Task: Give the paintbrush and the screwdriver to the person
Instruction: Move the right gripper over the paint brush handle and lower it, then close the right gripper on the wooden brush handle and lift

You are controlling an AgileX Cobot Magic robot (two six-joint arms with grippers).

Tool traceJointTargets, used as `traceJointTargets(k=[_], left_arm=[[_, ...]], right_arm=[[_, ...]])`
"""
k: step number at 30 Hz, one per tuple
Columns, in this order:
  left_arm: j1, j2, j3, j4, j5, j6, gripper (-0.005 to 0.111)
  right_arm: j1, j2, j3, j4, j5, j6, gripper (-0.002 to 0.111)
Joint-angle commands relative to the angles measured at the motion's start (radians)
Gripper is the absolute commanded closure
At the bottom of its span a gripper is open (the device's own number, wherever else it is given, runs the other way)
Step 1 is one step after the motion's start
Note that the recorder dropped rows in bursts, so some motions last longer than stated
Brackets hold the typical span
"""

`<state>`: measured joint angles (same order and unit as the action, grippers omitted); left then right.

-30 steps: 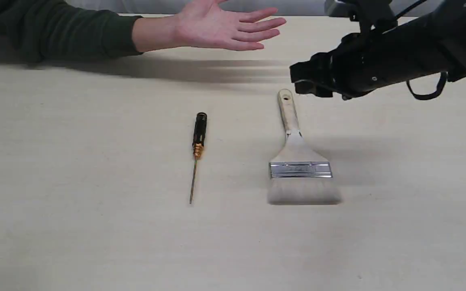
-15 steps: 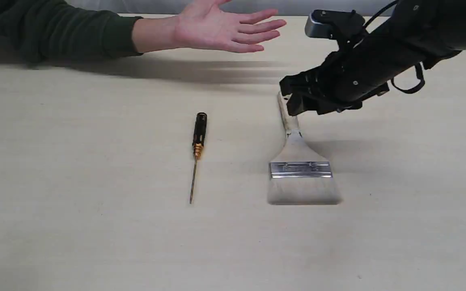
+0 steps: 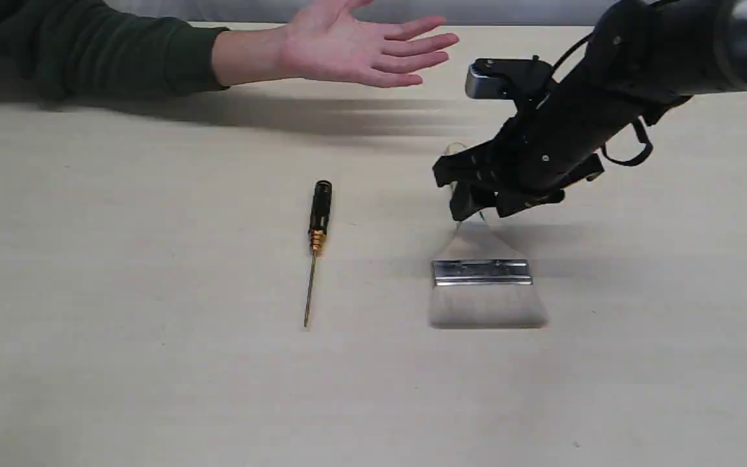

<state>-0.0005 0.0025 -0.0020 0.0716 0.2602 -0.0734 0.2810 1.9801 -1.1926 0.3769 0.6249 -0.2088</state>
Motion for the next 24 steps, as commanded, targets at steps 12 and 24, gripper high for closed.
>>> traceJointTargets(k=[12,24], left_arm=[[-0.007,-0.002,0.002,-0.002,-0.012,-0.002,0.107],[-0.007,-0.002,0.002,-0.002,-0.012,-0.002,0.107]], right_arm=[[0.083,0.068,-0.122,-0.307,0.106,0.329,0.055],[0.083,0.102,-0.122,-0.307,0.105,0.337,0.055]])
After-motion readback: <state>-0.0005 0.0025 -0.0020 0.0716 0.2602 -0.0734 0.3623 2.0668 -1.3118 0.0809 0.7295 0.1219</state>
